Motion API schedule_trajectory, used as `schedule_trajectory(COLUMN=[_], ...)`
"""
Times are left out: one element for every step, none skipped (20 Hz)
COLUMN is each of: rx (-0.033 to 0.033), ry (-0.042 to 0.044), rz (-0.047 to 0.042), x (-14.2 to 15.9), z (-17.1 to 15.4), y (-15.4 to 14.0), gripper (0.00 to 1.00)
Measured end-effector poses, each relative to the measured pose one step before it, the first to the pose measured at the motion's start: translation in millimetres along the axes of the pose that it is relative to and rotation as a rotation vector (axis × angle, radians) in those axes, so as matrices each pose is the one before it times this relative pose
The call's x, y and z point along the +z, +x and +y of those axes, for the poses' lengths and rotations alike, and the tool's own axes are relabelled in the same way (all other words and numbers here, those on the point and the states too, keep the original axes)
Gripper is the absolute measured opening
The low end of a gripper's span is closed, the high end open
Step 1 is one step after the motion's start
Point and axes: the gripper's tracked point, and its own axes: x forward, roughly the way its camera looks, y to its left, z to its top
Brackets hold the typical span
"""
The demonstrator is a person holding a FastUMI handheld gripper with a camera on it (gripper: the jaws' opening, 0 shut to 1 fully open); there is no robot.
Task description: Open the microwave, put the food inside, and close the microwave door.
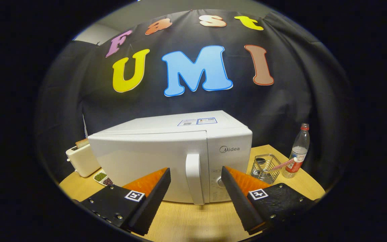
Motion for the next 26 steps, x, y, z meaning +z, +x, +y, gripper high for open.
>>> schedule_trajectory(rx=[0.00279,0.00301,0.00127,0.00001,-0.0063,-0.00826,0.00248,-0.00807,0.02086,-0.01487,-0.01079,-0.01371,-0.00403,0.00338,0.01032,-0.00038,-0.00816,-0.00904,-0.00187,-0.00001,0.00107,0.0025,0.00425,0.00596,0.00671,0.00292], ry=[0.00262,0.00546,0.00592,0.00588,0.00356,0.0032,0.00754,-0.00169,-0.0028,-0.01329,-0.02193,-0.01729,-0.00711,0.00665,0.01401,0.00646,-0.01673,-0.01338,0.00182,-0.02433,-0.04281,-0.01645,0.00836,0.02028,0.01462,0.0075], rz=[0.00811,0.00715,0.01174,0.00884,0.01403,0.01682,0.01158,0.01451,0.00053,-0.00059,0.00348,0.00456,0.00719,0.00487,0.00886,0.00154,-0.00062,0.00386,0.0122,-0.01586,-0.01248,-0.0033,0.01167,0.01035,0.01986,0.01198], x=[-4.16,-2.62,-2.74,-3.4,-3.64,-5.11,-2.52,-2.67,-0.52,0.74,-0.13,-0.45,-1.3,0.6,-0.77,-0.6,1.2,0.18,-5.95,-1.83,-3.16,-1.48,-6.18,-2.13,-2.06,-1.93], z=[-0.04,-0.37,-0.45,-0.13,-2.04,-1.96,1.21,-0.42,4.11,-1.44,0.18,1.72,-1.04,0.13,0.49,0.79,-0.63,-0.58,3.03,2.47,3.48,2.37,2.3,1.9,2.17,3.62], y=[5.57,5.59,5.56,4.29,4.15,4.38,0.41,3.09,1.61,-3.75,0.26,2.0,-0.74,-2.06,-0.64,-1.39,-1.29,-1.99,-6.82,-10.73,-9.84,-8.2,-5.43,-4.18,-5.35,-5.15], gripper=[0.97,0.94,0.93,0.93,0.8,0.74,0.53,0.46,0.46,0.46,0.29,0.28,0.2,0.16,0.12,0.12,0.12,0.12,0.12,0.12,0.12,0.12,0.12,0.12,0.12,0.12])
